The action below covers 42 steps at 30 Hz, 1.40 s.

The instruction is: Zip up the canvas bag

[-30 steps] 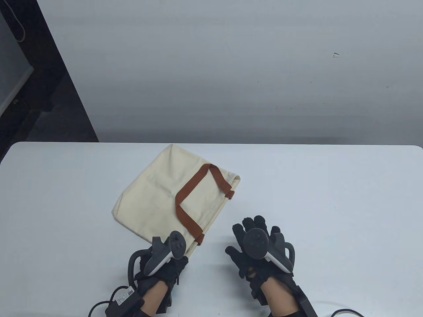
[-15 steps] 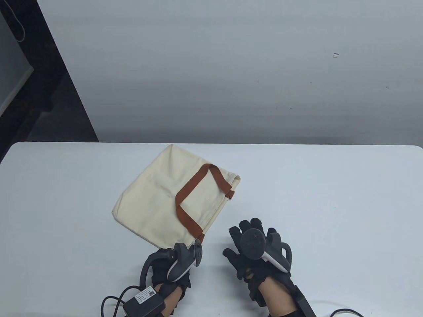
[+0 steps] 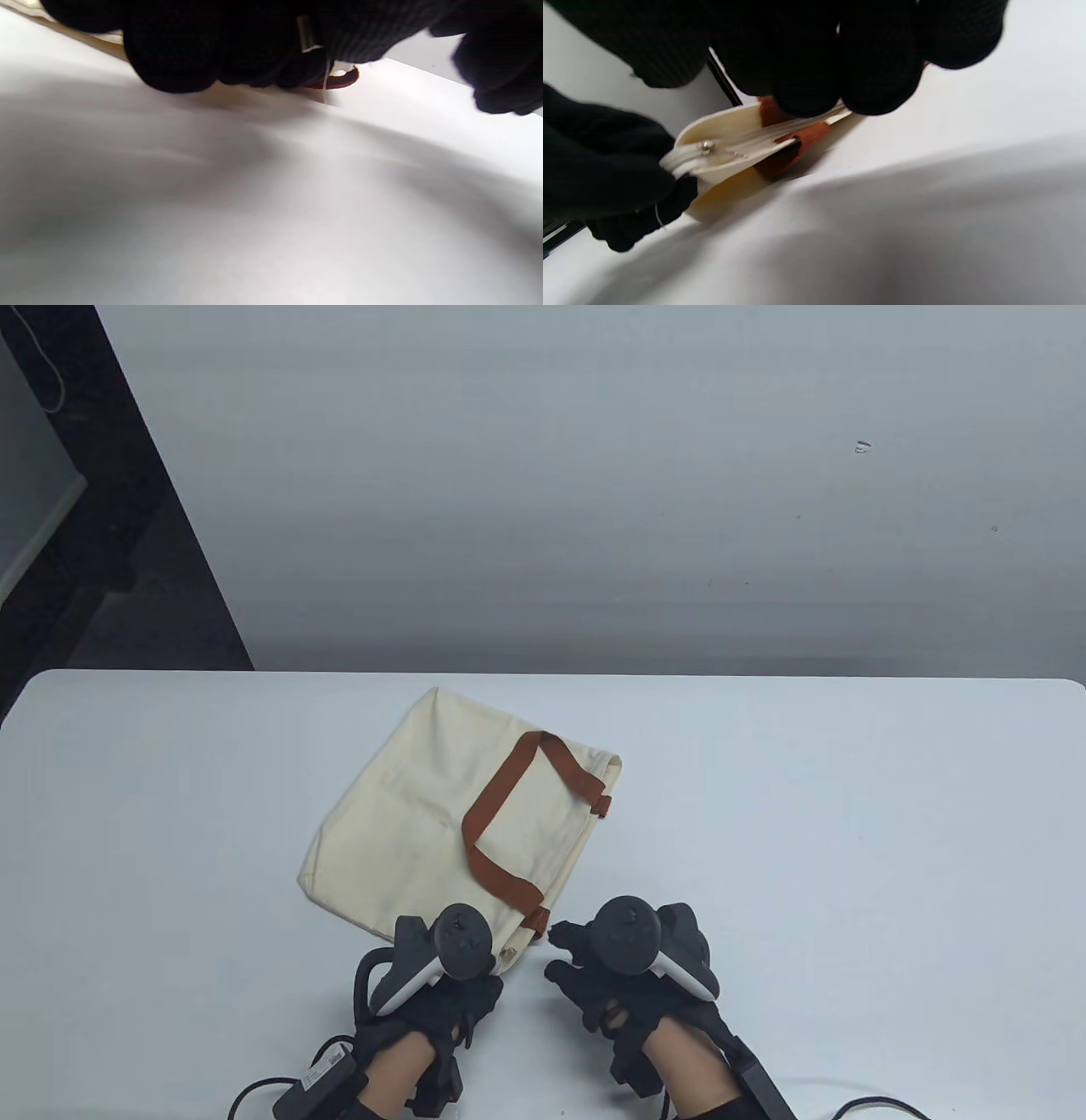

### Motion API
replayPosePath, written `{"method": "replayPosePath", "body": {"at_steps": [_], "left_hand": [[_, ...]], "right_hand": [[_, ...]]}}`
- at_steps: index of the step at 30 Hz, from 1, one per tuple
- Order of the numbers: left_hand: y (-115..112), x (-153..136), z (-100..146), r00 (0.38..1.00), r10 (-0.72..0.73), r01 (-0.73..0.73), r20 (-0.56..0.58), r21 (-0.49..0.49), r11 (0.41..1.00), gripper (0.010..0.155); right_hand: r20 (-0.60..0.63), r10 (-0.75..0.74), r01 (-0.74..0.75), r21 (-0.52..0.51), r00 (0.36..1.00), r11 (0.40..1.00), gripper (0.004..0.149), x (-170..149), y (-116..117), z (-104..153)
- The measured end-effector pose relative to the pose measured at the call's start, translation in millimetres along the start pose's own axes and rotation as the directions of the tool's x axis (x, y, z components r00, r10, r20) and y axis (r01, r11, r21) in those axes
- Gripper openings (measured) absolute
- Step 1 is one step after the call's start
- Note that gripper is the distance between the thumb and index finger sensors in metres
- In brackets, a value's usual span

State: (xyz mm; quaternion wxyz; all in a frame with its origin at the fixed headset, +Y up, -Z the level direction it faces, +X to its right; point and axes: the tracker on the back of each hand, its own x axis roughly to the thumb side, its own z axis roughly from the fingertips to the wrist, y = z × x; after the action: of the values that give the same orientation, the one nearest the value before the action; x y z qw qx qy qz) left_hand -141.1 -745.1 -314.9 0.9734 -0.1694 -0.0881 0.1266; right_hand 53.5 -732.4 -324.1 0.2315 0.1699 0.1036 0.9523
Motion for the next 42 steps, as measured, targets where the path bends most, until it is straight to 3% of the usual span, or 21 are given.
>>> {"method": "replayPosePath", "body": {"at_steps": [4,9,23,33,36,42], "left_hand": [[-0.7,8.0,3.0,0.999,0.018,-0.017,0.045,-0.032,0.999,0.038],[-0.9,10.9,4.4,0.997,0.033,-0.03,0.076,-0.044,0.999,0.038],[-3.2,10.0,3.7,0.995,0.005,0.006,0.102,-0.11,0.994,0.04],[-0.4,9.4,5.0,0.994,0.015,0.0,0.11,-0.135,0.991,0.039],[4.5,9.1,7.7,0.993,0.034,-0.021,0.109,-0.119,0.993,0.039],[12.0,7.7,12.5,0.993,0.028,-0.017,0.118,-0.093,0.996,0.038]], "right_hand": [[-0.003,0.075,-0.074,0.061,0.997,0.995,0.053,7.7,15.5,-8.6],[-0.03,0.041,-0.038,0.1,0.999,0.994,0.06,1.7,25.4,-14.2],[-0.007,-0.034,0.035,0.196,0.999,0.98,0.041,-2.3,30.5,-23.9],[-0.015,-0.145,0.145,0.224,0.989,0.964,0.039,-2.5,31.0,-26.1],[0.009,-0.103,0.1,0.167,0.995,0.981,0.04,5.2,26.1,-23.3],[0.073,0.152,-0.158,0.086,0.986,0.984,0.04,29.8,17.0,-13.1]]}}
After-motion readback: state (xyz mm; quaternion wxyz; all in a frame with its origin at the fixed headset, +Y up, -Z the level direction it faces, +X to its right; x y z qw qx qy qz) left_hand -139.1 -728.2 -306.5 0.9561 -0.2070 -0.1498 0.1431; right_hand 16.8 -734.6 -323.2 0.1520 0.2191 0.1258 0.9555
